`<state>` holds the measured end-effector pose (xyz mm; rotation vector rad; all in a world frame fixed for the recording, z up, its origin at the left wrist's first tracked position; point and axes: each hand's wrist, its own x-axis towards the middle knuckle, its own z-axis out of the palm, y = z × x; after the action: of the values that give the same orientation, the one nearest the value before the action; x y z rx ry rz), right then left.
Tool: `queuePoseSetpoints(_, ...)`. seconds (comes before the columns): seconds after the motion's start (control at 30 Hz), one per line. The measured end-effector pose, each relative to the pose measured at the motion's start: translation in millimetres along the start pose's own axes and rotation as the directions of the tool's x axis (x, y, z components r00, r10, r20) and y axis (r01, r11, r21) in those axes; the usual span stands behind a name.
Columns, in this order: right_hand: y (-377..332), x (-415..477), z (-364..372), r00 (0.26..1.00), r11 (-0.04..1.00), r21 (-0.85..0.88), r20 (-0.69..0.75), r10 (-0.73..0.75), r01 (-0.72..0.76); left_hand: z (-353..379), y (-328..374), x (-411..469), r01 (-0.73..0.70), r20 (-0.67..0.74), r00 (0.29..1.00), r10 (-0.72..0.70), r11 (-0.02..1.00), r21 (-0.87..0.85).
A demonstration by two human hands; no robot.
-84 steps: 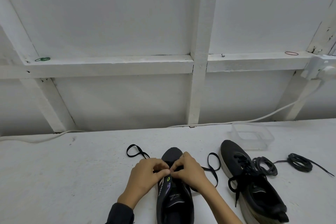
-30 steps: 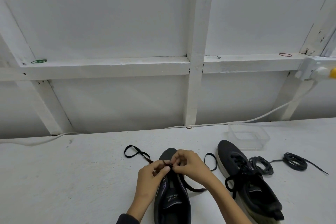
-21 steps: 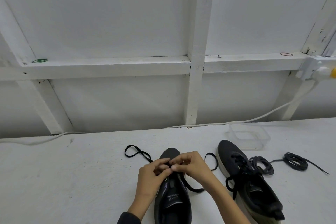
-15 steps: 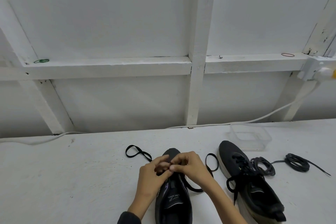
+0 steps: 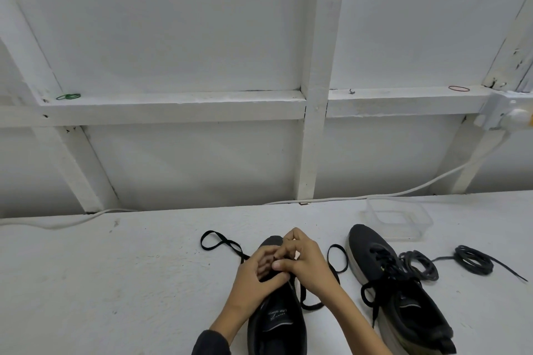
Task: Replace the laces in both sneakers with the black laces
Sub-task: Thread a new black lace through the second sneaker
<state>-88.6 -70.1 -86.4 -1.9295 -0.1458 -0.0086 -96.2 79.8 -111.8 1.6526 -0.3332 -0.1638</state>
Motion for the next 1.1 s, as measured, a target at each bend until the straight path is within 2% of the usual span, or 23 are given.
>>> queuePoseSetpoints(0.3,-37,12,-9,0.997,0.989,0.147,0.073,-0.03,0.019,0,-2,4,0.027,-0.016,1.0,-0.026,0.999,0.034)
queuePoseSetpoints(0.43,-62,24,-19,0.994,0.949,0.31,0.066,-0.088,0.063,1,-3,3,0.028,-0.014,1.0,-0.028,0.999,-0.024)
queuePoseSetpoints(0.53,-86,37,-27,0.986,0.897,0.422,0.035,-0.162,0.132,1,-5,2,0.048,-0.017,0.999,-0.049,0.997,-0.053)
queuePoseSetpoints(0.67,-117,57,-40,0.969,0.783,0.575,-0.09,-0.23,0.239,0,-4,2,0.058,-0.011,0.998,-0.058,0.997,-0.041)
queuePoseSetpoints(0.8,-119,72,-40,0.963,0.661,0.701,-0.198,-0.18,0.268,4,-6,2,0.085,-0.04,0.995,-0.088,0.994,-0.064)
queuePoseSetpoints(0.87,-104,79,-34,0.968,0.702,0.67,-0.218,-0.124,0.241,7,-7,1,0.119,-0.064,0.99,-0.127,0.985,-0.122)
queuePoseSetpoints(0.9,-94,81,-32,0.973,0.762,0.613,-0.209,-0.096,0.207,8,-8,1,0.131,-0.068,0.988,-0.14,0.983,-0.13)
queuePoseSetpoints(1.0,-60,82,-34,0.997,0.954,0.3,-0.078,0.027,-0.002,9,-10,2,0.141,-0.071,0.986,-0.15,0.984,-0.113)
queuePoseSetpoints(1.1,-42,66,-42,0.983,0.983,-0.041,0.031,0.178,-0.177,9,-12,3,0.142,-0.081,0.985,-0.151,0.984,-0.108)
